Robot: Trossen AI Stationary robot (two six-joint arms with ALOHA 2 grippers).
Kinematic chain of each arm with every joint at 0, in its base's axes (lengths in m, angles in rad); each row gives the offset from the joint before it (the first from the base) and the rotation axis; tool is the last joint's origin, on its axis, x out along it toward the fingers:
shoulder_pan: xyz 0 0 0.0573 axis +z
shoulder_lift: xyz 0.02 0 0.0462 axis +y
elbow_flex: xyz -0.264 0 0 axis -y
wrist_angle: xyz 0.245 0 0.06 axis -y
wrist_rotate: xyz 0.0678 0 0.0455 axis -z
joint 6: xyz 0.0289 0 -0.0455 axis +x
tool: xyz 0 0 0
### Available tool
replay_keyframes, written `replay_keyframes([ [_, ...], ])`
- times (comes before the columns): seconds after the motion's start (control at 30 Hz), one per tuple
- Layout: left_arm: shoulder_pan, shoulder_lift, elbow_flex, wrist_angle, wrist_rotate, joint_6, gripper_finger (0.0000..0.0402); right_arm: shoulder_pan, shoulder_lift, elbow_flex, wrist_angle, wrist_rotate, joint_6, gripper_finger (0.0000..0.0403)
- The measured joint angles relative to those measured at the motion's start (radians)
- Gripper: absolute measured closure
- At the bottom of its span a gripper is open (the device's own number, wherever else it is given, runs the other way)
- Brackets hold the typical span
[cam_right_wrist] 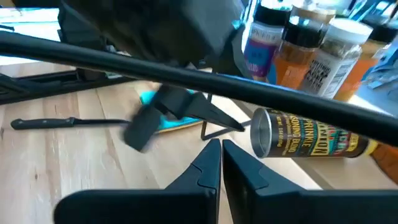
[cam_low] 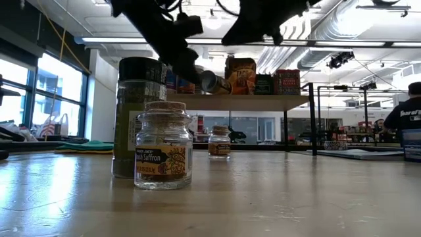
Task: Shelf spices
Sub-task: Put the yellow seasoning bottle on the shelf
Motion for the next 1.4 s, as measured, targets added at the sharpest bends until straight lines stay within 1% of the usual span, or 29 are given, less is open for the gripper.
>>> replay_keyframes([
  [0.07,-0.01,0.021,0.0,0.028,-0.077,0.012,0.0217,0.026,-0.011,0.0,0.0,0.037,-0.004,0.0394],
  [0.1,-0.014,0.031,0.0,0.041,-0.098,0.018,0.0218,0.036,-0.018,0.0,-0.002,0.051,-0.004,0.0394],
  [0.17,-0.016,0.035,0.0,0.052,-0.105,0.018,0.0221,0.054,-0.031,0.0,-0.004,0.07,-0.004,0.0394],
  [0.33,-0.011,0.033,0.0,0.058,-0.066,0.003,0.0241,0.078,-0.063,0.0,-0.011,0.091,-0.004,0.0394],
  [0.47,0.005,0.033,0.0,0.094,0.021,0.009,0.027,0.093,-0.072,0.0,-0.011,0.119,-0.004,0.0394],
  [0.73,0.01,0.033,0.0,0.101,0.034,0.009,0.0343,0.109,-0.072,0.0,-0.014,0.127,-0.004,0.0394],
  [1.0,0.01,0.033,0.0,0.139,0.057,0.011,0.0394,0.109,-0.072,0.0,-0.015,0.127,-0.001,0.0394],
  [1.27,0.005,0.033,0.0,0.145,0.059,0.025,0.04,0.113,-0.072,0.0,-0.015,0.127,-0.001,0.0394],
  [1.4,-0.019,0.033,0.0,0.144,0.057,0.03,0.0401,0.144,-0.072,0.0,-0.015,0.185,-0.014,0.0394],
])
